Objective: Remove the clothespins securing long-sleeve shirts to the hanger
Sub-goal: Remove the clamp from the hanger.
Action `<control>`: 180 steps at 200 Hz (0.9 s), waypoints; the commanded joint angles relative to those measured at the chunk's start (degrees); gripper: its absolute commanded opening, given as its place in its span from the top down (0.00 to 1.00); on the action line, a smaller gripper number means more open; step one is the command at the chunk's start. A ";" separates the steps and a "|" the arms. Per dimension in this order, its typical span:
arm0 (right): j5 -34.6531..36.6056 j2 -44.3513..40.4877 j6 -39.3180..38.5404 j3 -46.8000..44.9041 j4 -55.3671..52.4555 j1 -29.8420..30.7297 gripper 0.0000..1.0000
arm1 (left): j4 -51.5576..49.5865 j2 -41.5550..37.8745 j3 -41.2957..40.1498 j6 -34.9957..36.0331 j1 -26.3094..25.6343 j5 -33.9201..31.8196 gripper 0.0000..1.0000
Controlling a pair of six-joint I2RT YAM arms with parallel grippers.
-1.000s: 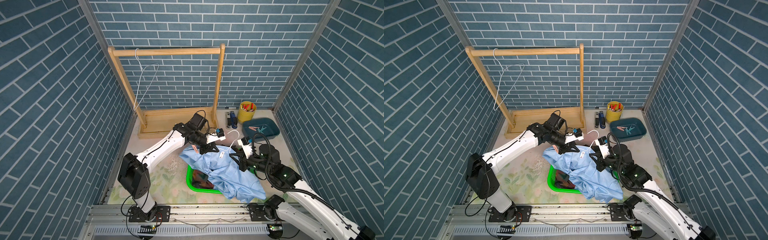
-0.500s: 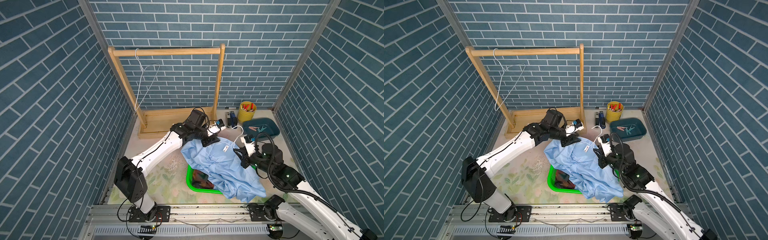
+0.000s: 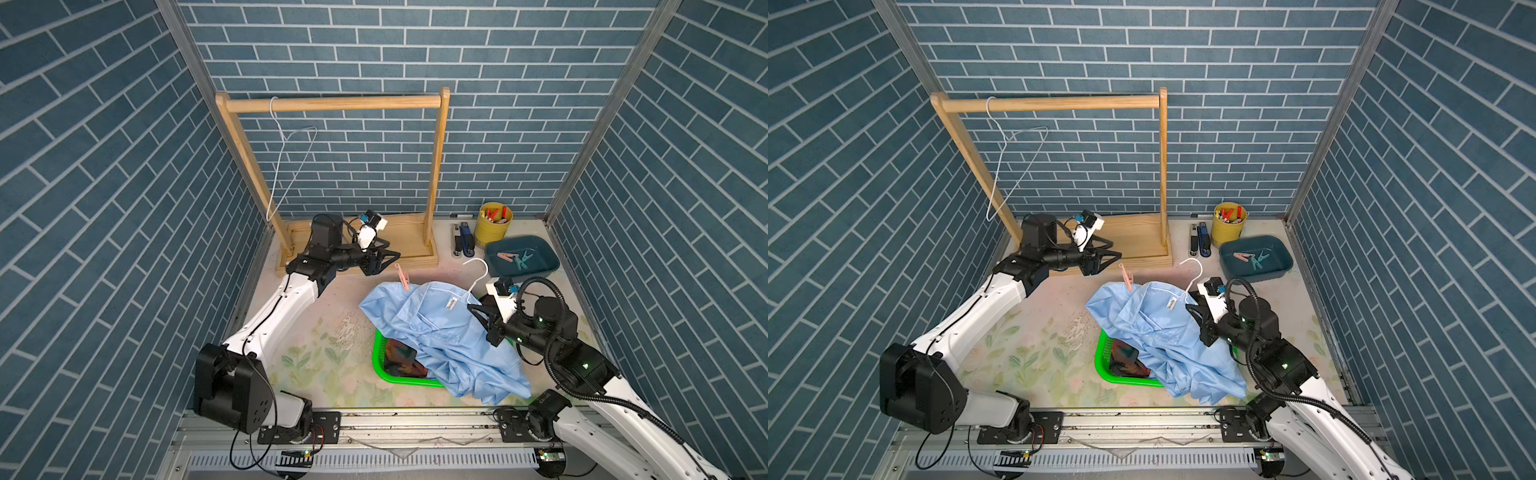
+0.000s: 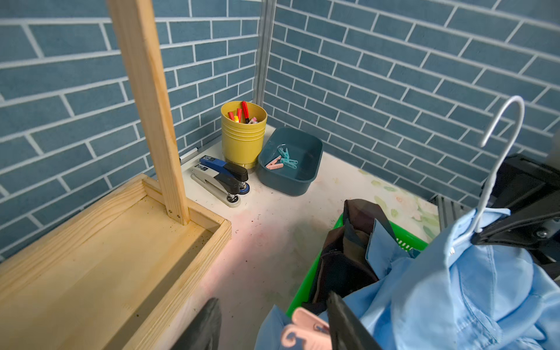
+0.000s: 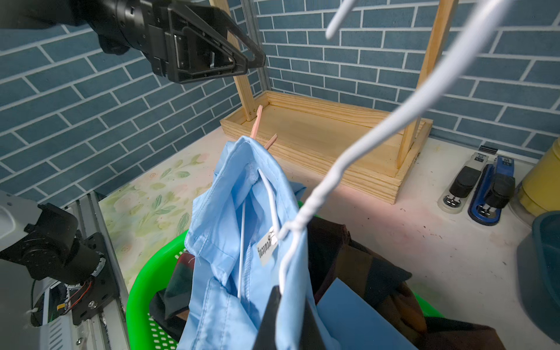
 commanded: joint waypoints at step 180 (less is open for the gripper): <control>-9.23 -2.15 -1.78 0.65 7.60 0.14 1.00 | -14.59 -0.58 -3.61 11.85 0.32 30.00 0.24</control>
